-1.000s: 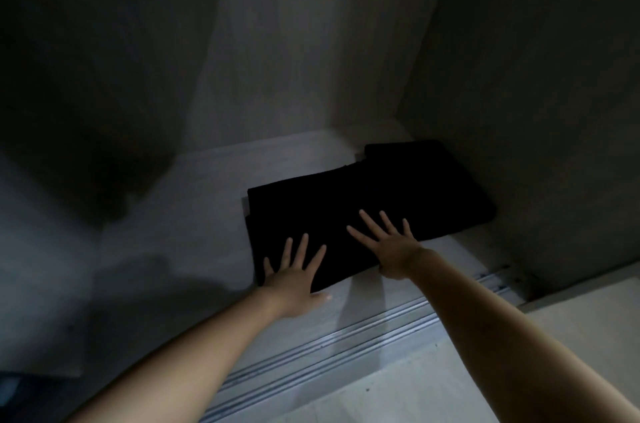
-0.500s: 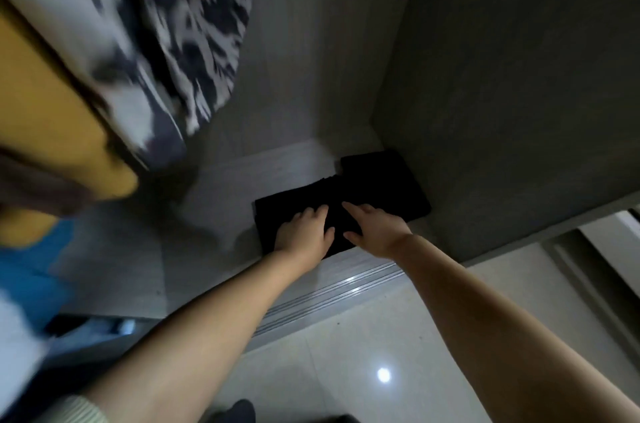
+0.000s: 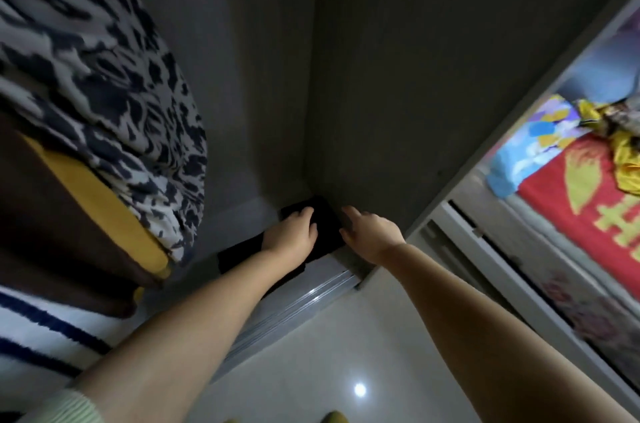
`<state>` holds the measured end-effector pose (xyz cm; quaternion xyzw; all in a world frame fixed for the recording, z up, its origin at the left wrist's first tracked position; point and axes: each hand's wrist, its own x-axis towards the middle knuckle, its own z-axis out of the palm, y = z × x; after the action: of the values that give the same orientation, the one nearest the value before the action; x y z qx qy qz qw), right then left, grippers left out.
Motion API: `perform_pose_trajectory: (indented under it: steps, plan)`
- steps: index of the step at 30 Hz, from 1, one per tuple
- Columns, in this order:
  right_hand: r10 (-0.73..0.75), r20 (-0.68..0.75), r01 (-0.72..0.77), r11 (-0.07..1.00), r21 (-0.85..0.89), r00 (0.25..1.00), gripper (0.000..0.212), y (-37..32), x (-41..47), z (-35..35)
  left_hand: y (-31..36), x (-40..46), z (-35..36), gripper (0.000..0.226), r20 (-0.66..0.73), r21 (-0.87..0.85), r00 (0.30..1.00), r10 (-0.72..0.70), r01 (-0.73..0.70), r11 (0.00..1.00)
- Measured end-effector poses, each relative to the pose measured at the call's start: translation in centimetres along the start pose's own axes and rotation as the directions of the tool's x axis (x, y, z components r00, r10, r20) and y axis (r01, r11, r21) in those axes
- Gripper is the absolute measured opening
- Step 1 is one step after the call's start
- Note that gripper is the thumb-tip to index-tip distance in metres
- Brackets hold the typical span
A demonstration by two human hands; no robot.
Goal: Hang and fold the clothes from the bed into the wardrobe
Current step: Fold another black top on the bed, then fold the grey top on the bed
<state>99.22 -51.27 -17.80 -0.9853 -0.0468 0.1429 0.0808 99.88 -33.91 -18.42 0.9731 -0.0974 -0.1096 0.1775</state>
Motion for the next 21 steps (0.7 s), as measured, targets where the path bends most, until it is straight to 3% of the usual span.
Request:
perform_pose_trajectory:
  steps: [9, 13, 21]
  plan:
    - [0.286, -0.139, -0.279, 0.958, 0.068, 0.948, 0.059, 3.2, -11.5, -6.3, 6.8, -2.9, -7.9, 0.038, -0.002, -0.023, 0.966, 0.258, -0.258, 0.966]
    - [0.408, -0.198, -0.398, 0.913, 0.087, 0.891, 0.057, 4.7, -17.1, -7.9, 11.3, -4.3, -9.0, 0.037, 0.029, 0.015, 0.908, 0.418, -0.418, 0.908]
    - [0.626, -0.187, -0.608, 0.779, 0.152, 0.757, 0.054, 11.0, -29.1, -9.0, 23.3, -8.6, -6.6, 0.035, 0.103, 0.024, 0.766, 0.635, -0.64, 0.768]
